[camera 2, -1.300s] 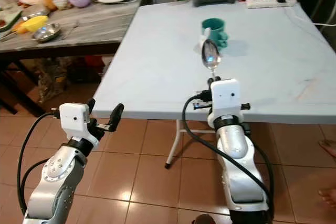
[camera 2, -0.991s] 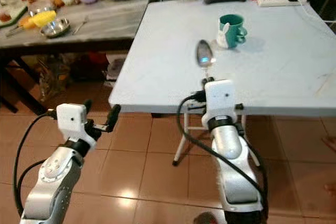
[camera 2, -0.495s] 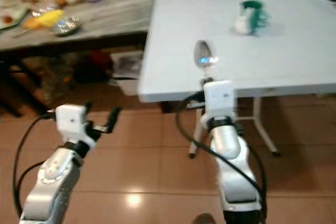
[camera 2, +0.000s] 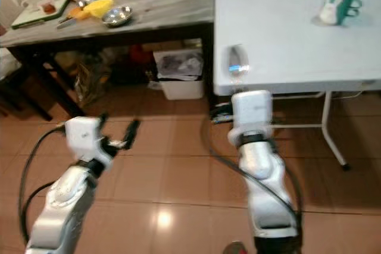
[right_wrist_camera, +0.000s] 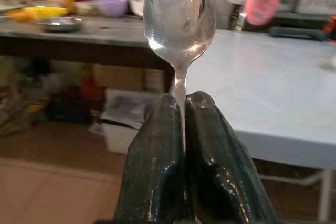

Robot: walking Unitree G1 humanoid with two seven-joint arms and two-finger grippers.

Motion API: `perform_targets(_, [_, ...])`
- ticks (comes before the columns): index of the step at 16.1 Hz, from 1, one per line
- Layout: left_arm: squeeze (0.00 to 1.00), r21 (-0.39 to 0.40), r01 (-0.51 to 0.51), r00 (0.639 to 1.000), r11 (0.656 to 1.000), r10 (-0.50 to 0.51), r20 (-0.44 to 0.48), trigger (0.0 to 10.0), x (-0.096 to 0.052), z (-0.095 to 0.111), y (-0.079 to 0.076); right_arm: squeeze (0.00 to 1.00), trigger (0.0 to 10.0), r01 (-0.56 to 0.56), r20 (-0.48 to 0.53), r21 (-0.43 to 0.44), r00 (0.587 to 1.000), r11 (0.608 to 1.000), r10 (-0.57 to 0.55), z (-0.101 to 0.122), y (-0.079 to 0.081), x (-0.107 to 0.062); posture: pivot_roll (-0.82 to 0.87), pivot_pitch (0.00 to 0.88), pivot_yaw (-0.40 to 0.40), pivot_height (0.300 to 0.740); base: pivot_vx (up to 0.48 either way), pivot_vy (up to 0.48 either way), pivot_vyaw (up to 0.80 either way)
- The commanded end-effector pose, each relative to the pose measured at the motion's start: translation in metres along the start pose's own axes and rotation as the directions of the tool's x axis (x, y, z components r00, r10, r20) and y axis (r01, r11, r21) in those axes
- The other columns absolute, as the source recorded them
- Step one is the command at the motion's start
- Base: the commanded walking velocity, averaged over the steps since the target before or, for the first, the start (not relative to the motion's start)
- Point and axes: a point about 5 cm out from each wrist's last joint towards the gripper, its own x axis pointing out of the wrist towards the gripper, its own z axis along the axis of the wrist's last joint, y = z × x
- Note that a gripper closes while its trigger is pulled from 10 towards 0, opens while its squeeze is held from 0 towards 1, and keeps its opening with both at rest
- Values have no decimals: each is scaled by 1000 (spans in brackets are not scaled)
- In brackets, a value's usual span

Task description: Setting the table

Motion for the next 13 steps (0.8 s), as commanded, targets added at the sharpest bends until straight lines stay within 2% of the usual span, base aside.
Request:
perform_targets(1, [0, -9, 21, 1000, 1000, -21, 16, 10000, 1, 4, -4, 0, 10000, 11, 21, -4, 1000, 1000, -11, 4, -3, 0, -296, 141, 177, 740, 0, 0, 0])
perform_targets(2, [0, -36, 34, 999, 999, -34, 6, 10000, 0, 3, -5, 0, 10000, 11, 21, -5, 1000, 1000, -11, 4, -4, 0, -296, 143, 177, 740, 0, 0, 0])
perform_targets(4, [0, -34, 62, 998, 997, -61, 25, 10000, -1, 6, -8, 0, 10000, 10, 22, -9, 1000, 1000, -10, 4, -4, 0, -298, 144, 173, 740, 176, 0, 0])
perform_targets(13, [0, -49, 86, 996, 995, -85, 19, 10000, -1, 4, -12, 0, 10000, 9, 23, -23, 1000, 1000, -8, 4, -5, -1, -302, 144, 172, 740, 439, 0, 0])
